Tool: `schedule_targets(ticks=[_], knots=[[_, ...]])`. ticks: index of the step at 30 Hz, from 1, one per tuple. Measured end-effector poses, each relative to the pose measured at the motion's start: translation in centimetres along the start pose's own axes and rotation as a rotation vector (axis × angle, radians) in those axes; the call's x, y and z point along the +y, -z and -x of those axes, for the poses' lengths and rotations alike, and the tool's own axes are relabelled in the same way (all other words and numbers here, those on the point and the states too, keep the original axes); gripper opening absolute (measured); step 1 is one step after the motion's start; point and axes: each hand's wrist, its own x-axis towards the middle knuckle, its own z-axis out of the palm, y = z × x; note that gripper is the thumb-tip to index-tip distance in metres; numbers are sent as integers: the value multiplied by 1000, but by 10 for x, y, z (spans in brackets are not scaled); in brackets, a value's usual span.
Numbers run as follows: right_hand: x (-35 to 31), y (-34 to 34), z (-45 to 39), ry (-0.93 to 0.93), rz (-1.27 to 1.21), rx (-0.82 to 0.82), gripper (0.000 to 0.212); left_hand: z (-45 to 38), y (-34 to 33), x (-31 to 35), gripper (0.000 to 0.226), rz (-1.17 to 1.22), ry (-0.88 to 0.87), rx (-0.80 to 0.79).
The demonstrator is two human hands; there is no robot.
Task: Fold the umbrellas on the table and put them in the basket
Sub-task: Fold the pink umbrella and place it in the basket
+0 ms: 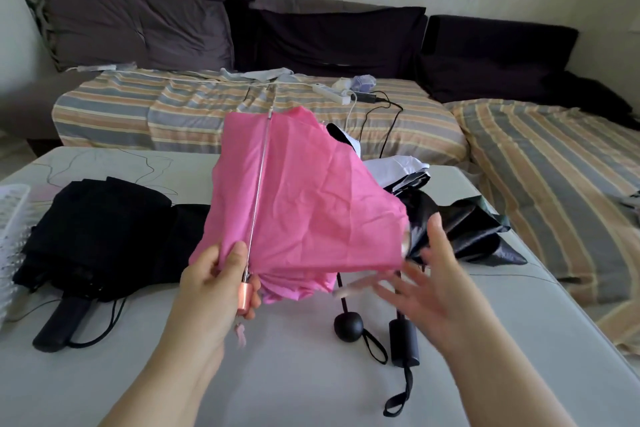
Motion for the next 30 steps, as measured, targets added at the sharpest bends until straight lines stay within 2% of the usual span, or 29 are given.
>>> schedule_targets(ticks=[1, 3, 4, 7, 10, 12, 14, 16, 17, 18, 20, 21, 23, 26, 30], knots=[[6, -5, 2, -120, -54, -58, 68, 0, -1, 0, 25, 14, -1, 14], [17, -14, 4, -168, -17, -181, 80, 0, -3, 0, 27, 32, -2, 36], [20, -18, 4, -126, 50, -213, 77, -1, -4, 0, 28, 30, -7, 42], [20, -28, 1, -30, 167, -173, 46, 0, -4, -1, 29, 18, -20, 32], [20, -32, -6, -84, 194, -109, 43, 4, -6, -2, 27, 30, -18, -8], [23, -33, -9, -120, 113, -138, 43, 4, -5, -2, 27, 40, -10, -33], [24, -35, -11, -102, -123, -194, 46, 4, -4, -2, 27, 67, 17, -50], [20, -39, -6, 16, -283, -220, 34, 4, -4, -1, 26, 99, 48, -63], [20, -39, -3, 107, -260, -221, 20, 4, -4, -2, 26, 110, 59, -67], [21, -41, -1, 198, -135, -206, 13, 5, -5, -2, 27, 117, 66, -68], [24, -40, 1, 385, 240, -155, 38, 5, -6, -3, 29, 115, 65, -64], [25, -39, 3, 469, 353, -166, 47, 5, -6, -3, 30, 107, 59, -61], [25, -41, 7, 586, 422, -190, 44, 6, -6, -3, 33, 92, 43, -57], [20, -44, 10, 620, 317, -83, 19, 9, -9, -4, 34, 69, 12, -77], [19, -47, 9, 631, 217, 105, 31, 16, -14, -6, 28, 49, -9, -125]])
